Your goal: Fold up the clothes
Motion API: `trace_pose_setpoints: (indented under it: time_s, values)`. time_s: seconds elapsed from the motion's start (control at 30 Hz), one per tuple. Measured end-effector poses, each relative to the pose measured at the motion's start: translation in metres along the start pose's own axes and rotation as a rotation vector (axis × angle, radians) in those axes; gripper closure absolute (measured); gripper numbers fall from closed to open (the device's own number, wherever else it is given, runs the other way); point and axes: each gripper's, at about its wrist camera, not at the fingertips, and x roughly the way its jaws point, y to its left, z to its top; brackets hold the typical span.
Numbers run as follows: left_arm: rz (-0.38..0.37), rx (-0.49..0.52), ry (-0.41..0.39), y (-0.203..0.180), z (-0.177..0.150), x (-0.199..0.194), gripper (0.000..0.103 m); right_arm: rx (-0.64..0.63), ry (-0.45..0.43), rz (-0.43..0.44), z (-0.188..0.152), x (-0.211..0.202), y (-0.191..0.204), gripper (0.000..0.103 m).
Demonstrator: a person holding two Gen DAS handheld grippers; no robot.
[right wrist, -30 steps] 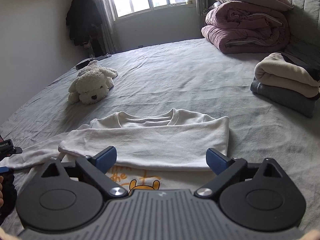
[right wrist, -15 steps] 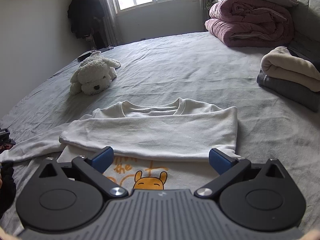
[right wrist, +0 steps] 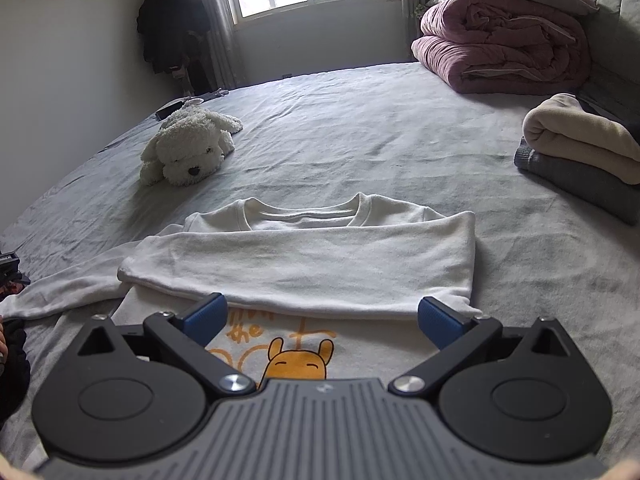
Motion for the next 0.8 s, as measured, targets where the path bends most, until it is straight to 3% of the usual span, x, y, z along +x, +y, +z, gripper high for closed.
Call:
trace_pose_setpoints:
  time_s: [0.23, 0.33, 0.4, 0.47, 0.63, 0.8]
  values:
    - [0.012, -0.045, -0.015, 0.008, 0.002, 0.000, 0.040, 0.002, 0.006, 0.003, 0.000, 0.001, 0.000, 0.000]
    - [0.023, -0.065, -0.025, 0.010, 0.001, -0.001, 0.042, 0.002, 0.008, 0.003, -0.001, 0.001, 0.000, 0.000]
    - [0.038, -0.043, -0.032, 0.007, 0.000, -0.004, 0.032, 0.001, 0.010, 0.003, -0.001, 0.001, 0.001, 0.000]
    - [0.043, -0.003, -0.042, 0.002, -0.003, -0.007, 0.016, 0.001, 0.010, 0.004, -0.001, 0.002, 0.001, 0.000]
    - [0.054, 0.083, -0.089, -0.014, -0.014, -0.020, 0.004, 0.000, 0.008, 0.004, -0.001, 0.002, 0.002, 0.000]
    - [0.084, 0.149, -0.175, -0.027, -0.022, -0.031, 0.002, -0.001, 0.011, 0.003, -0.002, 0.002, 0.003, 0.000]
